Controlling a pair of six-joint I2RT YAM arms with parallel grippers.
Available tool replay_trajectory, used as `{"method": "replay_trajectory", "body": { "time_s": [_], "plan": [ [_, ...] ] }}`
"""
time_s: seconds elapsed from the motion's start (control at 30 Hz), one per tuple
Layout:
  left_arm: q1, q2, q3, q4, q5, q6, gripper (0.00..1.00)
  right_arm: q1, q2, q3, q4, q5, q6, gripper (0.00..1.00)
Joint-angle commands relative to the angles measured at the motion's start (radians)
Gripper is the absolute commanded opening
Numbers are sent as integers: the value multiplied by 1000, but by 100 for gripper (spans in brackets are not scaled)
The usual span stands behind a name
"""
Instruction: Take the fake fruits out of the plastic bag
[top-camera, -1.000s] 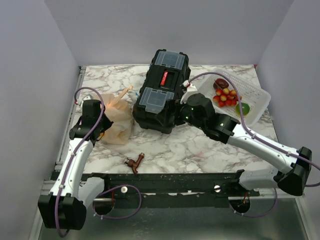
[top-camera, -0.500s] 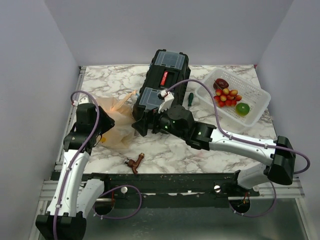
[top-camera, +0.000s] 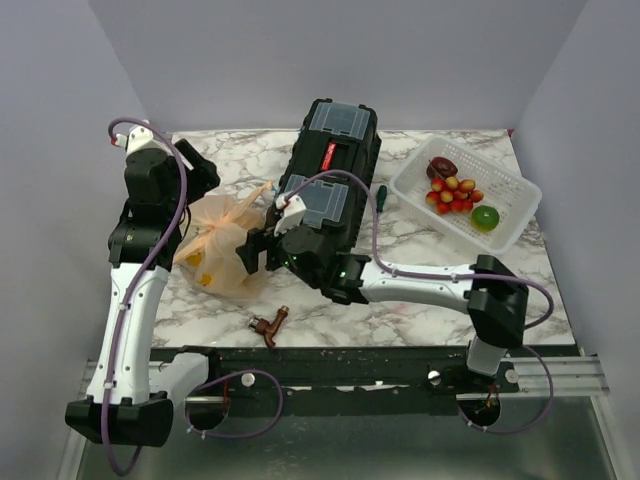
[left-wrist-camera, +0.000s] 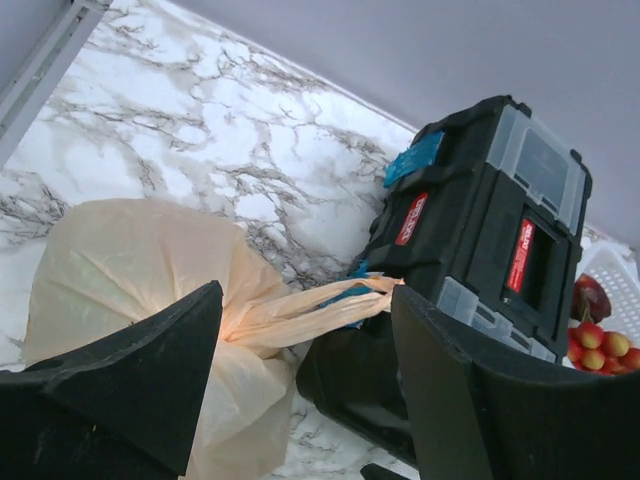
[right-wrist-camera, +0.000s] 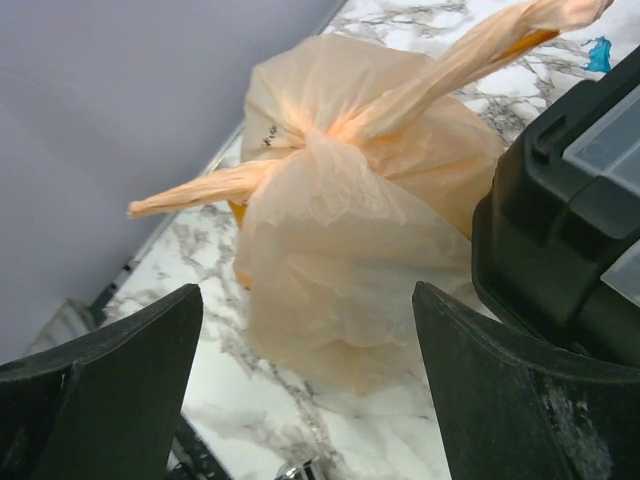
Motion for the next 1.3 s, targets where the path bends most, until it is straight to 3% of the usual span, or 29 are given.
{"method": "replay_trajectory", "body": {
  "time_s": [0.0, 0.2, 0.47, 0.57, 0.77, 1.03, 1.1, 1.2, 1.27],
  "plan": [
    [5, 44, -40, 60, 35, 54, 68, 15, 105, 23, 145, 167, -109, 88],
    [-9, 48, -180, 136, -62, 6, 67, 15, 267, 216, 75, 142, -220, 88],
    [-22, 95, -156, 116, -94, 119, 67, 17, 369, 334, 27, 64, -277, 89],
    [-20, 69, -217, 160, -167, 147, 67, 18, 404, 374, 1, 28, -275, 98],
    [2, 107, -201, 119, -177, 66, 68, 21, 453, 408, -18, 101, -243, 99],
    [15, 167, -238, 97, -148, -96, 64, 21, 469, 397, 6, 142, -243, 73],
    [25, 204, -241, 74, -126, -153, 57, 21, 457, 370, 33, 142, -239, 68],
    [34, 248, -253, 65, -70, -192, 47, 21, 457, 365, 39, 153, -255, 51],
    [34, 269, -250, 65, -46, -195, 48, 21, 459, 366, 36, 149, -263, 44]
  ]
}}
